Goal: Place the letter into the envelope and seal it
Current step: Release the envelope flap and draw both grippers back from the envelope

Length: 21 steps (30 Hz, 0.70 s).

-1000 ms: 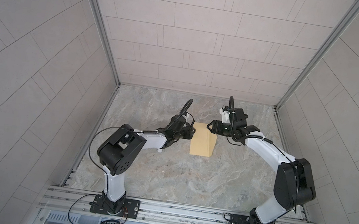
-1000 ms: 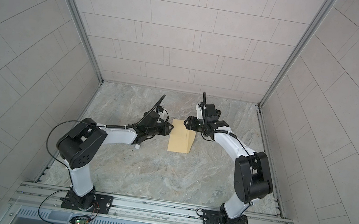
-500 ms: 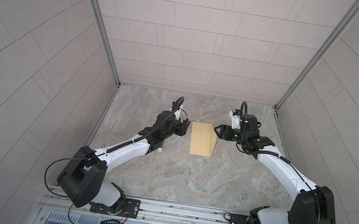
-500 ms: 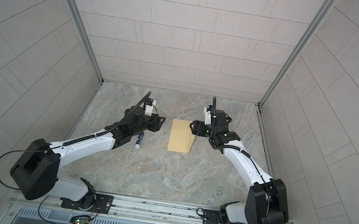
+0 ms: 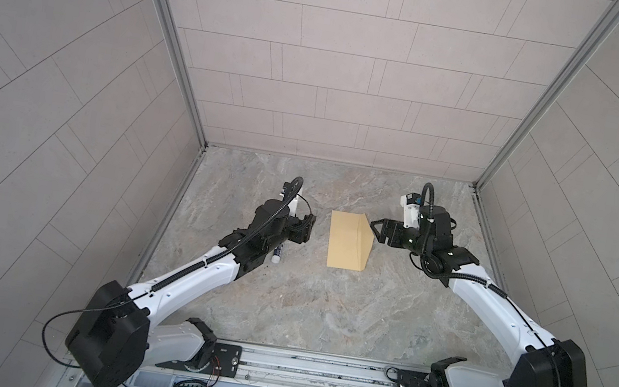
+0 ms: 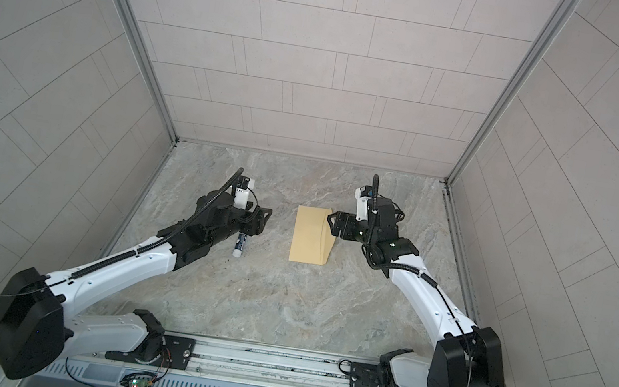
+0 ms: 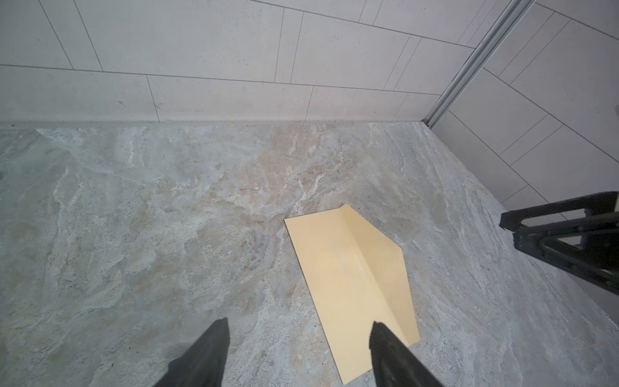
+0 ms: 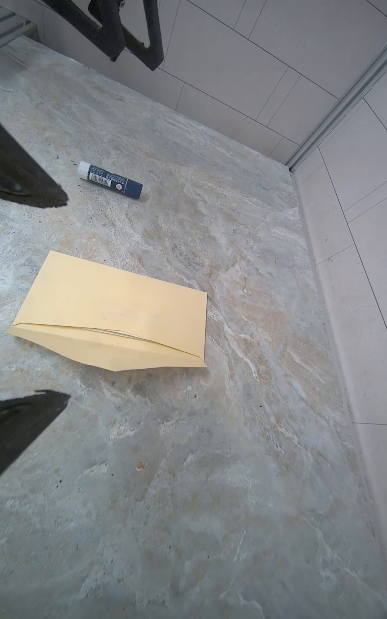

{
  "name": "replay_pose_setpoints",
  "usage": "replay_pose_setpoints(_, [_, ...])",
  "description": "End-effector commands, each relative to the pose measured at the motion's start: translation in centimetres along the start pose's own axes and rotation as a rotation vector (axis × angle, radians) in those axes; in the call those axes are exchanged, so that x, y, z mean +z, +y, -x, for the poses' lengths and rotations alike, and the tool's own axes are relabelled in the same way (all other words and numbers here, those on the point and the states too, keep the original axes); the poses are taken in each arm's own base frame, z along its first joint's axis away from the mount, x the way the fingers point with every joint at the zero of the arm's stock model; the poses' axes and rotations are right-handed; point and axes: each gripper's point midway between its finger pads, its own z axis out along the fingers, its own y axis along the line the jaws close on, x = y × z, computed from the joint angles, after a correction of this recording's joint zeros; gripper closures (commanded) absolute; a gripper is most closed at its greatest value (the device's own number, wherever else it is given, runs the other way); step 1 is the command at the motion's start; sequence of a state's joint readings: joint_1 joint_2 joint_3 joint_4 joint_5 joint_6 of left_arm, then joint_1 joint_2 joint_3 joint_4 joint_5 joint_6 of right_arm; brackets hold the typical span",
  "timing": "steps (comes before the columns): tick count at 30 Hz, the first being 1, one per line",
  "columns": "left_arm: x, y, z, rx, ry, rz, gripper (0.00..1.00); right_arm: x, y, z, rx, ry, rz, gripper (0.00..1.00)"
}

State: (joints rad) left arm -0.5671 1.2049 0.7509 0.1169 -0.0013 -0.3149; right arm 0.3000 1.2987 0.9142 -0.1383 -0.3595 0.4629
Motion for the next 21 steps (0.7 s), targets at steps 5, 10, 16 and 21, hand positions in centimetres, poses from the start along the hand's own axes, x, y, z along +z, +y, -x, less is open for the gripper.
replay_pose_setpoints(5, [0.1, 1.4, -1.4, -0.018, 0.036, 0.057, 0.26, 1.9, 0.3, -0.5, 0.049, 0.031, 0.042, 0.13])
replay_pose_setpoints(10, [-1.0, 3.1, -2.4, -0.028, 0.053, 0.135, 0.25, 2.3, 0.1, -0.5, 0.046, 0.034, 0.035, 0.13])
replay_pose_setpoints(16, [-2.2, 5.3, -4.8, -0.028, 0.129, 0.239, 0.24, 2.0, -0.4, -0.5, 0.017, 0.033, 0.004, 0.12])
replay_pose_setpoints(21, [-3.0, 6.6, -6.5, -0.038, 0.150, 0.286, 0.14, 1.7, -1.8, -1.0, 0.001, 0.045, -0.049, 0.12])
